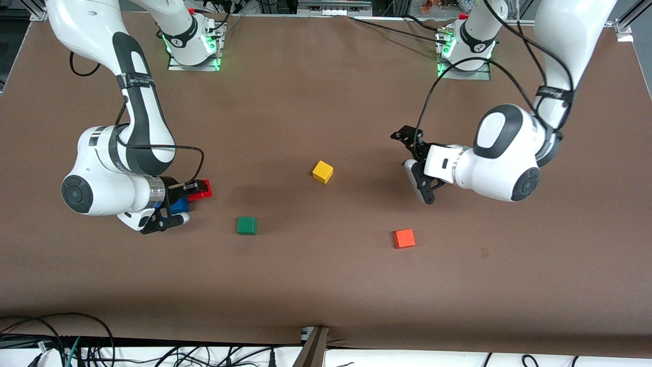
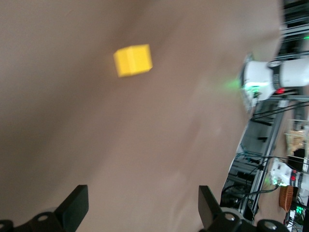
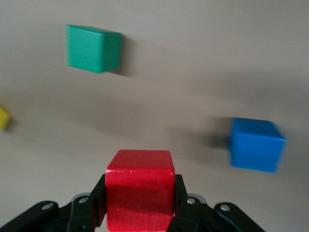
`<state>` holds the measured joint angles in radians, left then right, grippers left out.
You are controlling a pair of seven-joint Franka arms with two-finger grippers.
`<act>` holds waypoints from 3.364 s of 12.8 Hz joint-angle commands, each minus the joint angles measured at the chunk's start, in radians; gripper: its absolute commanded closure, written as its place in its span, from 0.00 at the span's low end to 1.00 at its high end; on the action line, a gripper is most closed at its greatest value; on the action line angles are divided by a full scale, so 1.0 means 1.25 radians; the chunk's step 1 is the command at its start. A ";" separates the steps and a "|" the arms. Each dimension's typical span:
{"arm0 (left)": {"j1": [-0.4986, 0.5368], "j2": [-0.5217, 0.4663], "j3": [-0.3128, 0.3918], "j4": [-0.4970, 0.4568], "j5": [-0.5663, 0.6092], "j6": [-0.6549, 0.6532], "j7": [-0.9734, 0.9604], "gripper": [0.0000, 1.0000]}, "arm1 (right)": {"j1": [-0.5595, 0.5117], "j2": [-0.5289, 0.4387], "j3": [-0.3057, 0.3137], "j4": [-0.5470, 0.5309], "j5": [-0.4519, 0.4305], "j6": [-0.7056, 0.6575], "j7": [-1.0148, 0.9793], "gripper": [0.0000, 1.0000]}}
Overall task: Pass red block to right arm, stack on blue
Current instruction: 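Move the red cube over the blue cube while the left gripper retreats, then lower the red cube onto the blue cube and open the right gripper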
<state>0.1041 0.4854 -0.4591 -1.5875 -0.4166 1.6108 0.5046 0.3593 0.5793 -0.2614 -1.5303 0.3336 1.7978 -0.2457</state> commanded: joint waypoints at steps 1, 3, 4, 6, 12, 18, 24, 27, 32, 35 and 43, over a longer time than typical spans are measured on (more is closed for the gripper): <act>-0.007 -0.027 0.002 0.099 0.150 -0.155 -0.218 0.00 | 0.006 -0.017 -0.007 -0.020 -0.067 0.020 0.009 0.81; -0.021 -0.095 0.039 0.118 0.257 -0.180 -0.273 0.00 | 0.007 -0.018 -0.025 -0.038 -0.090 0.042 0.009 0.81; -0.067 -0.124 0.120 0.109 0.282 -0.177 -0.275 0.00 | 0.006 -0.019 -0.033 -0.051 -0.108 0.060 0.009 0.81; -0.166 -0.178 0.298 0.105 0.287 -0.162 -0.277 0.00 | 0.007 -0.025 -0.041 -0.074 -0.132 0.098 0.010 0.81; -0.169 -0.356 0.393 -0.036 0.376 -0.057 -0.330 0.00 | 0.007 -0.041 -0.055 -0.149 -0.144 0.212 0.009 0.81; -0.061 -0.425 0.301 -0.065 0.351 -0.031 -0.469 0.00 | 0.008 -0.056 -0.053 -0.196 -0.149 0.271 0.009 0.81; -0.062 -0.382 0.300 -0.003 0.352 -0.031 -0.472 0.00 | 0.022 -0.089 -0.052 -0.284 -0.148 0.373 0.020 0.81; -0.061 -0.386 0.300 0.000 0.352 -0.055 -0.469 0.00 | 0.022 -0.093 -0.051 -0.290 -0.148 0.376 0.020 0.81; -0.064 -0.390 0.289 0.006 0.348 -0.069 -0.426 0.00 | 0.023 -0.099 -0.051 -0.313 -0.148 0.404 0.021 0.81; -0.062 -0.388 0.292 0.006 0.347 -0.068 -0.422 0.00 | 0.023 -0.099 -0.050 -0.317 -0.147 0.405 0.021 0.81; -0.062 -0.388 0.289 0.007 0.343 -0.066 -0.422 0.00 | 0.024 -0.106 -0.051 -0.252 -0.147 0.319 0.016 0.00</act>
<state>0.0217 -0.0079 -0.0954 -1.6062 0.0238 1.5496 -0.0484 0.3875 0.4747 -0.3260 -1.8742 0.1684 2.2687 -0.2384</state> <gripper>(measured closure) 0.000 0.004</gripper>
